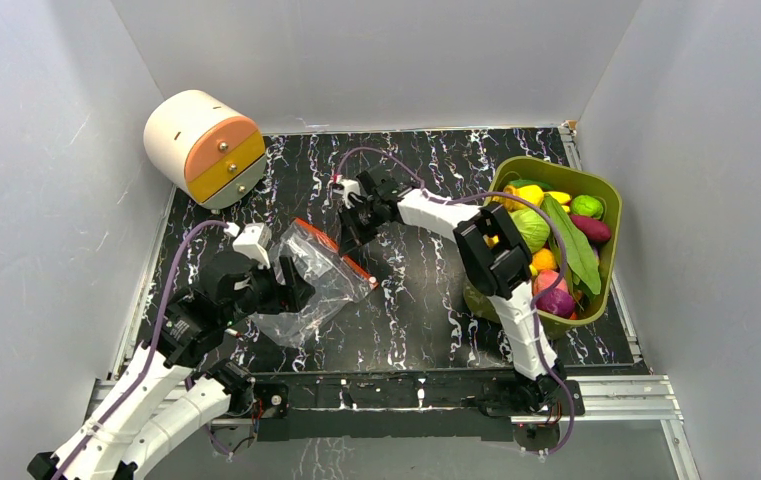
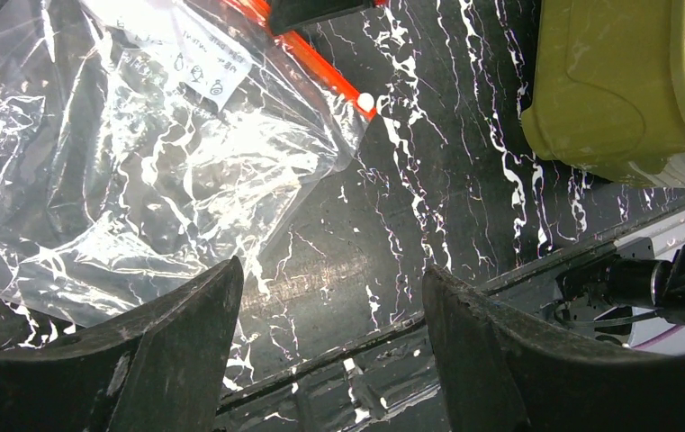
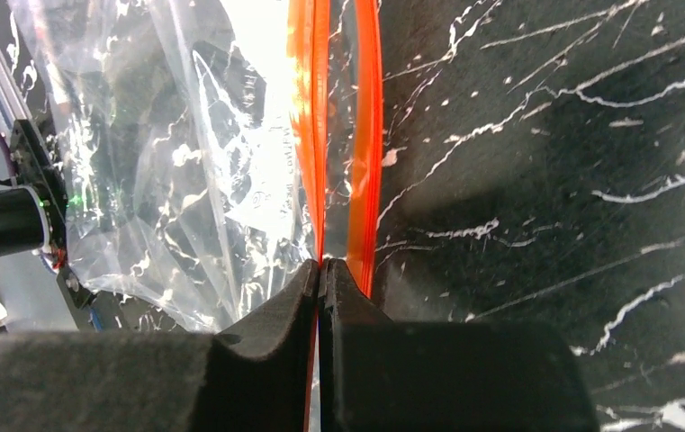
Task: Place the food in the zip-top bag and seal the zipper
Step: Pick up the zipper food storage bag at the center of the board, then open the zipper of the food storage bag.
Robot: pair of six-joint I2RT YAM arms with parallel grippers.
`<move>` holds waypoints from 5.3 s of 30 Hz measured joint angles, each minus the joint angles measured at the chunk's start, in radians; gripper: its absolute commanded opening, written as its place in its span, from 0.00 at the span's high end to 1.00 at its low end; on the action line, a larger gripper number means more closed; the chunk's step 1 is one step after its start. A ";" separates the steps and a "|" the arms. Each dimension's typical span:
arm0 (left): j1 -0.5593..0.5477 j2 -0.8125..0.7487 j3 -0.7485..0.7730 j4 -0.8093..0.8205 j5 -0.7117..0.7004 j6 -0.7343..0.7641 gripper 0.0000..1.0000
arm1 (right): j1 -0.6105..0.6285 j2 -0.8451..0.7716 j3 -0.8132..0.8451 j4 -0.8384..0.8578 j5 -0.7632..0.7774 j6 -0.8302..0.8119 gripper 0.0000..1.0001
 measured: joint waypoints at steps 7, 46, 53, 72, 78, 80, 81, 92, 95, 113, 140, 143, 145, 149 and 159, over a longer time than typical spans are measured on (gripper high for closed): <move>0.000 0.025 0.000 -0.001 -0.011 -0.006 0.29 | -0.002 -0.159 -0.119 0.029 0.013 0.005 1.00; 0.000 0.231 0.208 0.001 0.104 -0.243 0.28 | 0.026 -0.979 -0.418 -0.107 0.422 0.047 1.00; 0.000 0.207 0.097 0.165 0.208 -0.284 0.28 | 0.056 -0.954 -0.615 -0.013 0.356 0.127 1.00; 0.000 0.348 0.078 0.384 0.179 -0.319 0.54 | 0.181 -0.956 -0.669 0.213 0.297 0.255 1.00; 0.000 0.397 0.082 0.409 0.157 -0.324 0.46 | 0.214 -0.956 -0.669 0.229 0.304 0.272 1.00; 0.000 0.395 0.082 0.429 0.157 -0.327 0.42 | 0.217 -0.956 -0.669 0.232 0.304 0.275 1.00; 0.000 0.394 0.082 0.436 0.157 -0.328 0.39 | 0.219 -0.956 -0.669 0.233 0.304 0.277 1.00; 0.000 0.356 0.082 0.449 0.177 -0.338 0.37 | 0.229 -0.956 -0.680 0.242 0.309 0.288 1.00; 0.000 0.335 0.082 0.447 0.178 -0.337 0.37 | 0.229 -0.956 -0.680 0.248 0.308 0.290 1.00; 0.000 0.392 0.079 0.425 0.156 -0.282 0.94 | 0.238 -0.953 -0.682 0.256 0.303 0.291 1.00; 0.000 0.326 0.062 0.380 0.170 -0.252 1.00 | 0.252 -1.005 -0.514 0.051 0.525 0.473 0.50; 0.000 0.326 0.073 0.366 0.171 -0.258 1.00 | 0.260 -0.976 -0.511 0.039 0.520 0.481 0.50; 0.000 0.326 0.080 0.364 0.176 -0.260 1.00 | 0.270 -0.950 -0.511 0.032 0.521 0.485 0.50; 0.000 0.326 0.085 0.362 0.182 -0.265 1.00 | 0.282 -0.916 -0.511 0.021 0.517 0.494 0.53; 0.000 0.325 0.123 0.276 0.165 -0.256 1.00 | 0.286 -0.877 -0.511 -0.013 0.612 0.491 1.00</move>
